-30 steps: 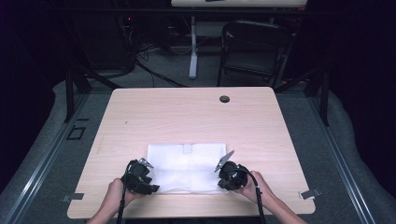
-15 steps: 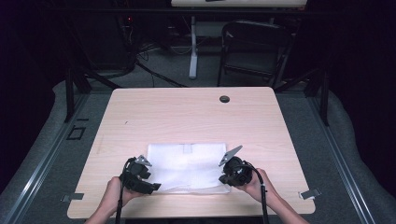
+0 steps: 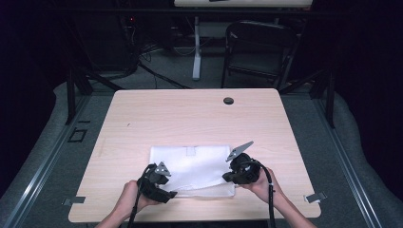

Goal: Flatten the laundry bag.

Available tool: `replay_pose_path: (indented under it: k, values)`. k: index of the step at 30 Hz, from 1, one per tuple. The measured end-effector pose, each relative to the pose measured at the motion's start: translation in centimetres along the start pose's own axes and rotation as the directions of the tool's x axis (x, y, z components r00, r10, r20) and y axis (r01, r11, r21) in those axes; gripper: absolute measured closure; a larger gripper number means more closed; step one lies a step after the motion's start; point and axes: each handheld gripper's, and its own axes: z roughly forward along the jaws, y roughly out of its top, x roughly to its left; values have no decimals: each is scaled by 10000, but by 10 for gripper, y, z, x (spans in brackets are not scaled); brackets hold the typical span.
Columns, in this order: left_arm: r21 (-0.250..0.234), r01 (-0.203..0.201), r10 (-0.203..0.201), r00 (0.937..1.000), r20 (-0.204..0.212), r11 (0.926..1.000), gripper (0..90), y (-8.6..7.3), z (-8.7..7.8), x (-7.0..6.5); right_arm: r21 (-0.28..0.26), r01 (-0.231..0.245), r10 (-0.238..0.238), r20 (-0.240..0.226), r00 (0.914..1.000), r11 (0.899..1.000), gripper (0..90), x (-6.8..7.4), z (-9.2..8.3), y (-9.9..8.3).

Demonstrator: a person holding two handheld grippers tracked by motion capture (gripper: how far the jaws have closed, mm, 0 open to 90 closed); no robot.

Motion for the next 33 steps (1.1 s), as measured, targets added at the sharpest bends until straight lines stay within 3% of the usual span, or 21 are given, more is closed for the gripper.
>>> replay_pose_path:
  k: [4,7,10,13,14,15,19,21,22,25,28,31,33]
  values:
    - [267,-395,401,9989,-227,9989,515,5,8,-4,-72,-69,68,-81,9999,10000,900,-1,0,0]
    - [160,-567,568,9983,-96,9983,737,8,12,-5,42,-5,6,-104,9999,10000,900,-2,0,0]
    - [149,-701,703,9974,-126,9974,882,9,14,-7,116,-4,5,-62,10000,9999,900,-1,2,-1]
    - [41,-502,502,9987,16,9987,894,10,11,-8,217,54,-56,106,9999,9998,881,-1,5,-3]
    - [-65,-437,437,9990,84,9990,895,11,9,-7,38,123,-124,144,9998,9999,781,1,5,-4]
    - [-161,-388,390,9991,140,9991,895,11,6,-7,38,123,-124,144,9998,9999,781,1,5,-4]
    - [-624,-334,346,9992,185,9975,895,15,-5,-8,-69,719,-717,297,9970,9974,506,8,6,-2]
    - [-633,-344,354,9992,160,9974,896,16,-7,-8,-217,733,-725,331,9968,9971,468,10,7,-2]
    - [-692,-290,305,9993,203,9972,896,17,-9,-8,-184,954,-939,708,9931,9953,408,15,10,-1]
    - [-917,-258,276,9995,177,9954,896,19,-15,-8,-13,1069,-1063,926,9900,9943,384,18,11,0]
    - [-1168,-215,225,9997,80,9929,896,21,-22,-6,317,1258,-1292,1517,9800,9915,362,20,12,0]
    - [-1460,-87,97,9999,59,9893,896,23,-29,-3,386,1384,-1432,1798,9732,9896,362,22,15,-1]
    - [-1563,-78,94,9999,93,9877,896,24,-32,-1,515,1620,-1696,2352,9570,9854,534,25,15,0]
